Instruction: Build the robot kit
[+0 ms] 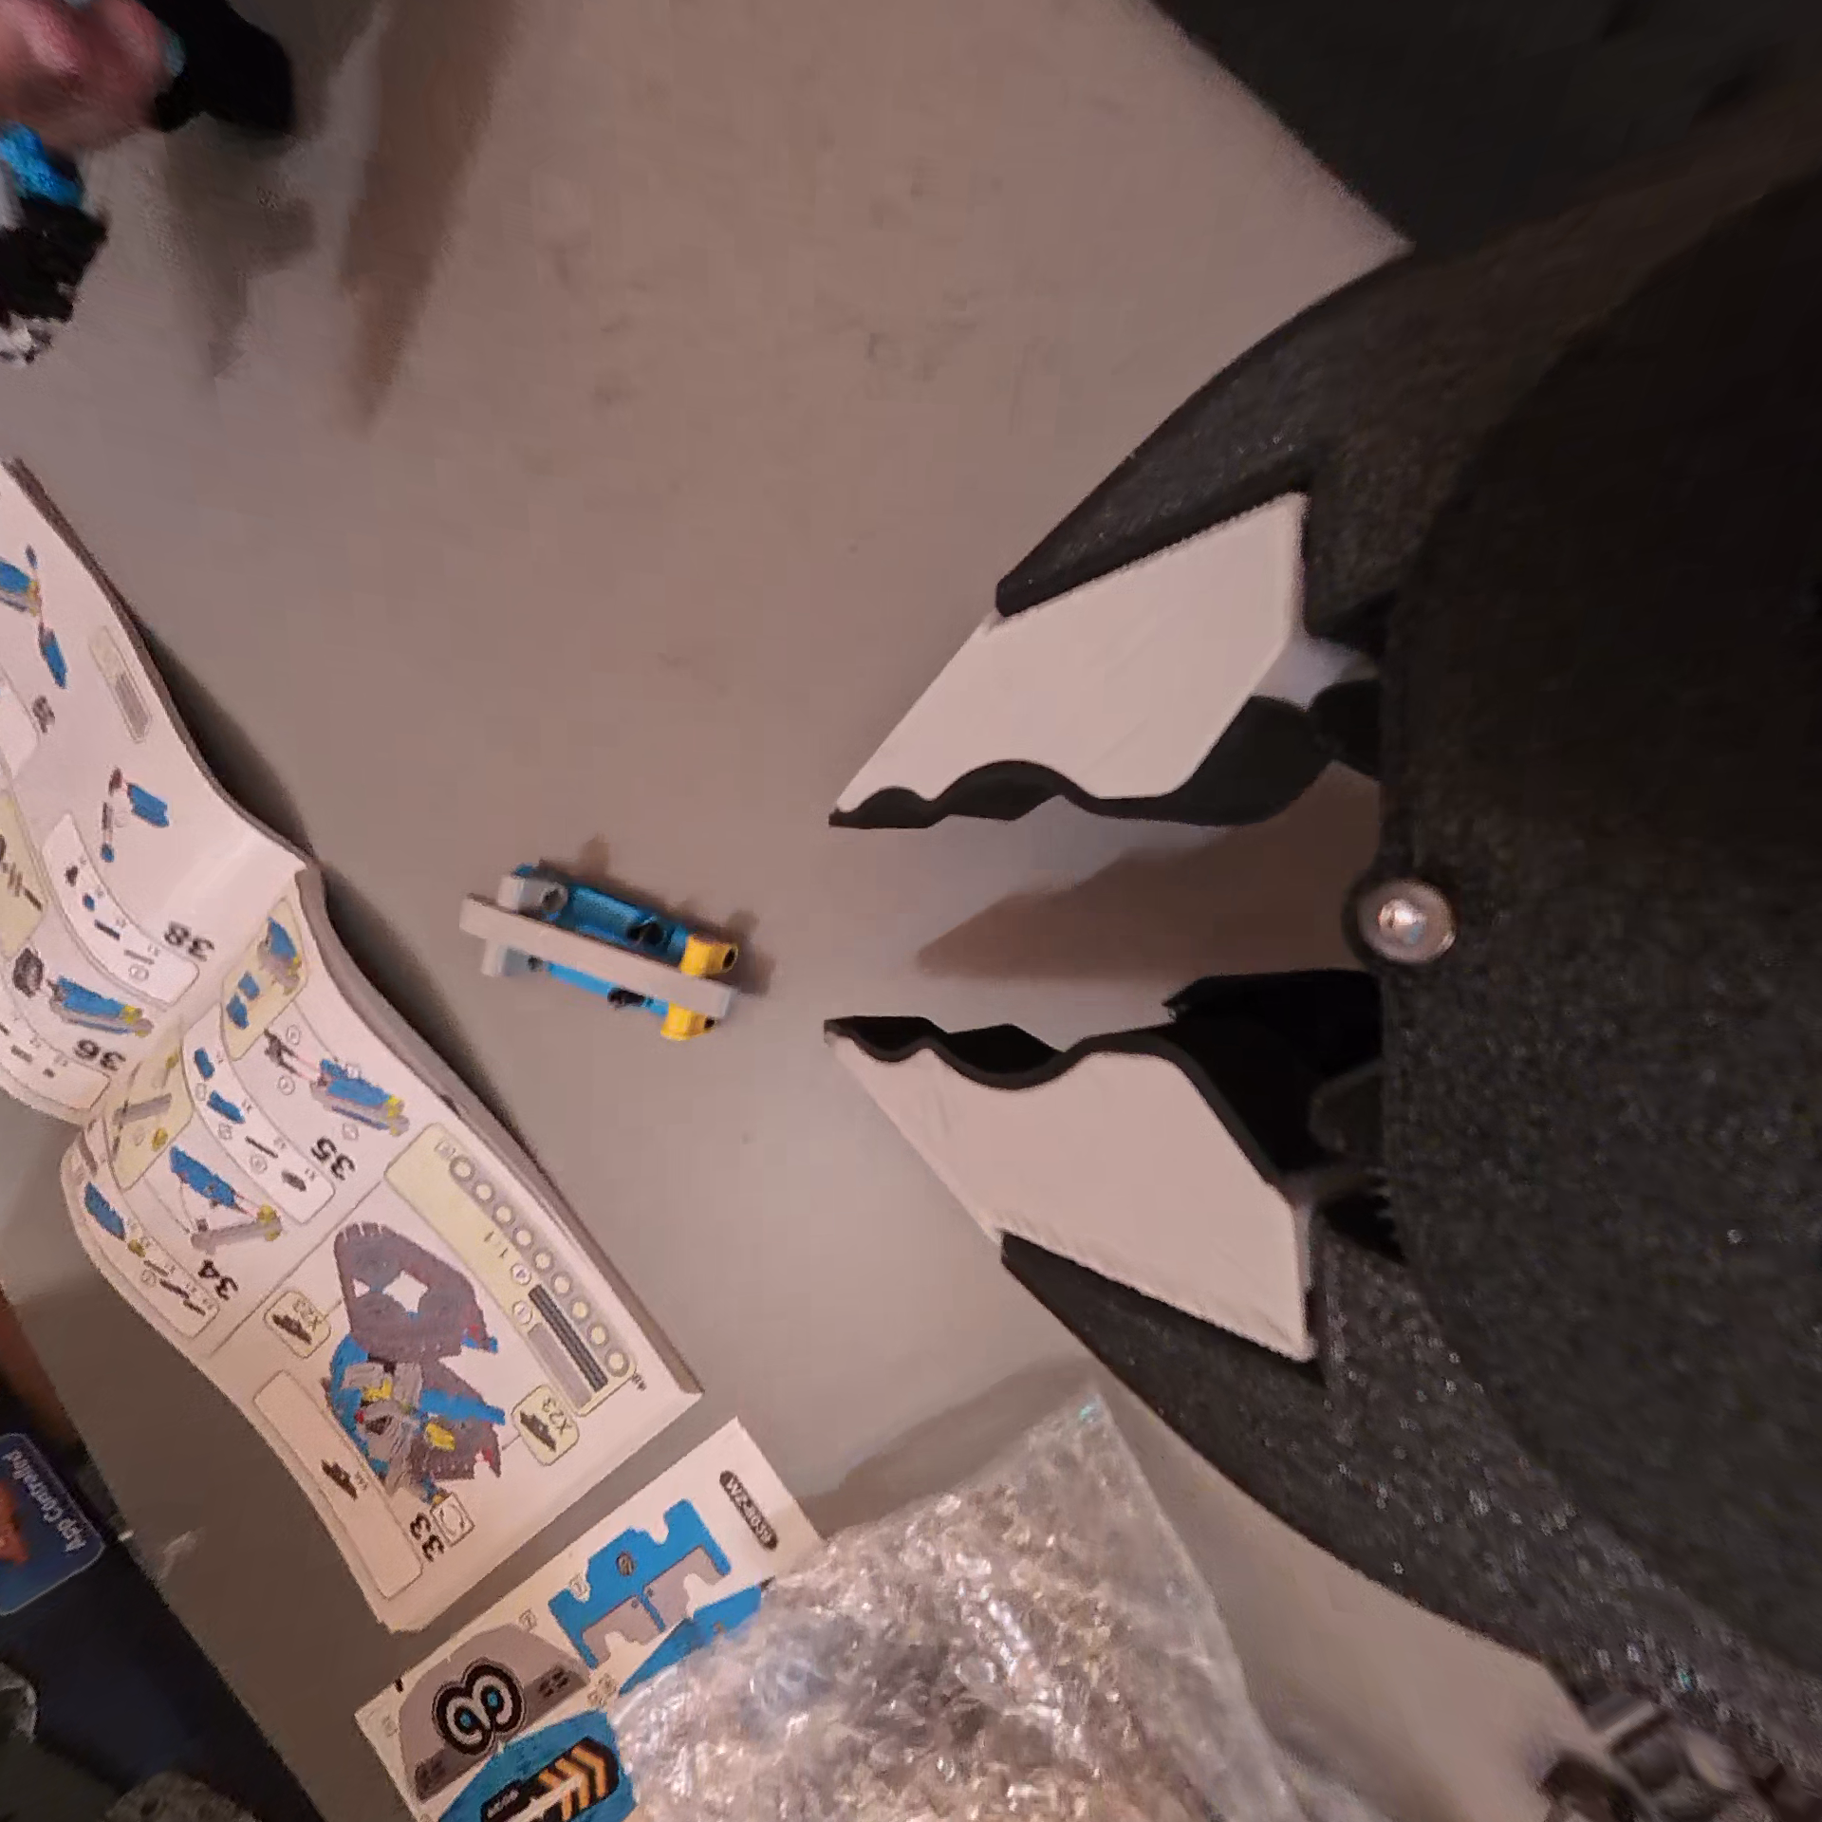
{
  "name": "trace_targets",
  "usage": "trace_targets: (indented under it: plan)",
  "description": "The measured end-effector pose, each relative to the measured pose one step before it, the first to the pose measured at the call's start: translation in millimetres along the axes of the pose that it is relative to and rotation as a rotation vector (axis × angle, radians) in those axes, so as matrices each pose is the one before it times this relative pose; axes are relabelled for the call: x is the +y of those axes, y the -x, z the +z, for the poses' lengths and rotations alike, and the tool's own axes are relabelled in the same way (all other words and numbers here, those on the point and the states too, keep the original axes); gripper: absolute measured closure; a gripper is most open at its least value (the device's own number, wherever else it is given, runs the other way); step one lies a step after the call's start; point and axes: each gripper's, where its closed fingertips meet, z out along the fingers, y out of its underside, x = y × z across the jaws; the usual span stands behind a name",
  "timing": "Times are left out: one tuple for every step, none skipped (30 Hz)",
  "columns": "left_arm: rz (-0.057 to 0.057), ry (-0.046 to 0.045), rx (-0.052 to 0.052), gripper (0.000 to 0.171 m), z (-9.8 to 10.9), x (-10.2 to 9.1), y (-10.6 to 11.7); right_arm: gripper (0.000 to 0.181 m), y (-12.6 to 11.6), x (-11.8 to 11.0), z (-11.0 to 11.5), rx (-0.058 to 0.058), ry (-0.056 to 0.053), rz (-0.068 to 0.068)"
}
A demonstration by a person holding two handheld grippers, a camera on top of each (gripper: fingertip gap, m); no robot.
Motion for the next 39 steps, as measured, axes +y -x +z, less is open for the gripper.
trace_targets:
  plan:
    - [-0.0067, -0.01659, 0.0084, 0.133, -2.58, -0.99, -4.89, 0.125, 10.88, 5.08, 2.96, -0.0502, 0.0522, 0.0104]
    - [-0.0091, -0.01624, 0.0116, 0.133, -1.96, -3.25, -4.77, 0.125, 8.62, 1.81, 4.21, -0.0347, 0.0309, 0.0125]
    - [-0.0017, -0.01703, 0.0074, 0.130, -1.12, -5.67, -3.49, 0.129, 10.47, 0.49, 5.40, -0.0490, 0.0238, 0.0158]
    - [0.0094, -0.02534, -0.0007, 0.127, -0.46, -8.83, -1.22, 0.132, 12.30, 1.92, 6.95, -0.0666, 0.0384, 0.0290]
    - [0.0124, -0.03464, -0.0104, 0.124, -0.11, -11.46, 1.59, 0.130, 9.15, 2.21, 7.84, -0.0513, 0.0440, 0.0248]
    - [0.0070, -0.04331, -0.0170, 0.120, 0.68, -13.74, 4.04, 0.130, 2.47, 0.87, 7.67, -0.0160, 0.0356, 0.0150]
    - [-0.0079, -0.05306, -0.0261, 0.117, 1.95, -15.55, 6.89, 0.131, 2.01, -1.30, 7.26, -0.0210, 0.0172, 0.0157]
    - [-0.0186, -0.05559, -0.0261, 0.116, 3.49, -15.25, 8.43, 0.130, 3.86, -1.13, 6.41, -0.0452, 0.0168, 0.0229]
    - [-0.0184, -0.03700, -0.0206, 0.117, 5.18, -11.78, 8.68, 0.130, 0.30, -0.21, 5.04, -0.0342, 0.0252, 0.0190]
    - [-0.0184, -0.00218, -0.0365, 0.117, 6.49, -5.52, 10.55, 0.132, -7.21, -2.23, 2.55, 0.0101, 0.0079, 0.0268]
    - [-0.0082, 0.01687, -0.0446, 0.116, 6.31, 0.04, 9.96, 0.135, -8.62, -5.63, 0.20, 0.0202, -0.0281, 0.0513]
    - [0.0019, 0.01648, -0.0387, 0.115, 4.71, 3.40, 6.74, 0.138, -3.92, -6.76, -2.03, -0.0075, -0.0497, 0.0763]
    - [-0.0023, -0.00609, -0.0367, 0.115, 2.09, 3.17, 4.54, 0.140, 0.91, -3.92, -3.73, -0.0325, -0.0435, 0.0767]
    - [-0.0155, -0.03029, -0.0307, 0.117, 0.17, 2.16, 2.91, 0.139, 0.12, 0.56, -4.99, -0.0184, -0.0263, 0.0451]
    - [-0.0281, -0.03117, -0.0145, 0.119, -0.64, 3.39, 0.53, 0.139, -4.56, 4.16, -5.29, 0.0197, -0.0141, 0.0100]
    - [-0.0334, -0.02326, -0.0041, 0.122, -0.46, 5.10, -0.78, 0.141, -3.81, 6.97, -4.24, 0.0215, 0.0041, -0.0117]
    - [-0.0201, -0.01228, 0.0071, 0.122, 0.29, 5.40, -1.68, 0.143, -0.94, 6.47, -1.60, 0.0103, 0.0225, -0.0119]
    - [-0.0004, 0.01735, 0.0162, 0.122, 1.42, 4.86, -2.25, 0.143, 0.33, 2.94, 0.63, 0.0070, 0.0172, 0.0018]
    - [0.0154, 0.02321, 0.0176, 0.122, 1.68, 0.80, -1.59, 0.145, 1.99, 0.96, 2.47, -0.0025, 0.0085, 0.0049]
    - [0.0155, -0.00712, -0.0054, 0.122, 1.04, -3.61, 2.38, 0.146, 1.11, 1.23, 4.43, 0.0012, 0.0144, 0.0031]
    - [0.0056, -0.00530, -0.0061, 0.123, 0.74, -2.59, 3.19, 0.145, 1.05, 0.74, 4.94, 0.0025, 0.0150, 0.0025]
    - [-0.0095, 0.00969, 0.0130, 0.123, 0.64, 0.12, 0.59, 0.146, 1.98, 0.01, 4.45, -0.0016, 0.0087, -0.0004]
    - [-0.0206, 0.00310, 0.0226, 0.123, -0.53, 0.39, -1.31, 0.146, 0.45, 1.41, 3.78, 0.0083, 0.0151, -0.0030]
    - [-0.0226, -0.00607, 0.0203, 0.123, -1.40, 0.18, -1.82, 0.145, -0.96, 2.73, 2.77, 0.0153, 0.0164, -0.0062]
    - [-0.0155, -0.00456, 0.0159, 0.125, -1.23, 0.93, -1.79, 0.145, -0.06, 3.62, 1.90, 0.0066, 0.0140, -0.0069]
    - [-0.0036, 0.00027, 0.0056, 0.127, -0.39, 1.65, -0.60, 0.146, 0.89, 4.28, 1.58, -0.0026, 0.0143, 0.0001]
    - [0.0076, 0.00825, -0.0052, 0.128, 0.69, 2.40, 0.94, 0.146, 0.17, 4.01, 1.29, 0.0009, 0.0150, 0.0068]
    - [0.0154, 0.01301, -0.0150, 0.128, 1.62, 2.65, 2.56, 0.146, -0.49, 2.73, 0.69, 0.0053, 0.0088, 0.0059]
    - [0.0212, 0.01306, -0.0212, 0.128, 2.17, 2.13, 3.73, 0.146, 0.43, 1.34, 0.46, -0.0004, 0.0035, -0.0010]
    - [0.0248, 0.01215, -0.0160, 0.128, 2.08, 1.58, 3.18, 0.146, 0.61, 0.52, 0.33, -0.0023, 0.0024, -0.0045]
    - [0.0238, 0.01152, -0.0091, 0.128, 1.71, 1.53, 2.28, 0.146, 0.37, -0.03, 0.45, -0.0024, -0.0003, -0.0044]
    - [0.0218, 0.01233, -0.0070, 0.128, 1.18, 2.05, 2.09, 0.146, -0.04, 0.18, 0.70, -0.0012, 0.0001, -0.0010]
    - [0.0173, 0.01036, -0.0093, 0.128, 0.44, 2.51, 2.38, 0.146, -0.05, 0.86, 0.70, -0.0024, 0.0038, 0.0033]
    - [0.0078, 0.00898, -0.0062, 0.127, -0.05, 3.04, 2.27, 0.146, 0.50, 0.81, 0.77, -0.0057, 0.0046, 0.0030]
    - [-0.0020, 0.00983, 0.0017, 0.128, 0.03, 3.75, 1.40, 0.146, -0.18, 0.51, 0.76, -0.0017, 0.0031, 0.0026]
    - [-0.0097, 0.01111, 0.0043, 0.128, 0.08, 4.05, 1.39, 0.146, -0.52, 1.14, 0.44, 0.0003, 0.0080, 0.0032]
    - [-0.0172, 0.00895, 0.0030, 0.128, -0.14, 2.86, 2.05, 0.145, 0.27, 1.43, -0.07, -0.0034, 0.0084, 0.0036]
    - [-0.0211, -0.00191, 0.0049, 0.128, -0.66, 0.16, 1.90, 0.145, 0.66, 0.67, -0.86, -0.0053, 0.0016, 0.0027]
    - [-0.0204, -0.01305, 0.0025, 0.128, -1.43, -2.05, 2.00, 0.146, 0.02, -0.13, -1.46, 0.0008, -0.0036, 0.0015]
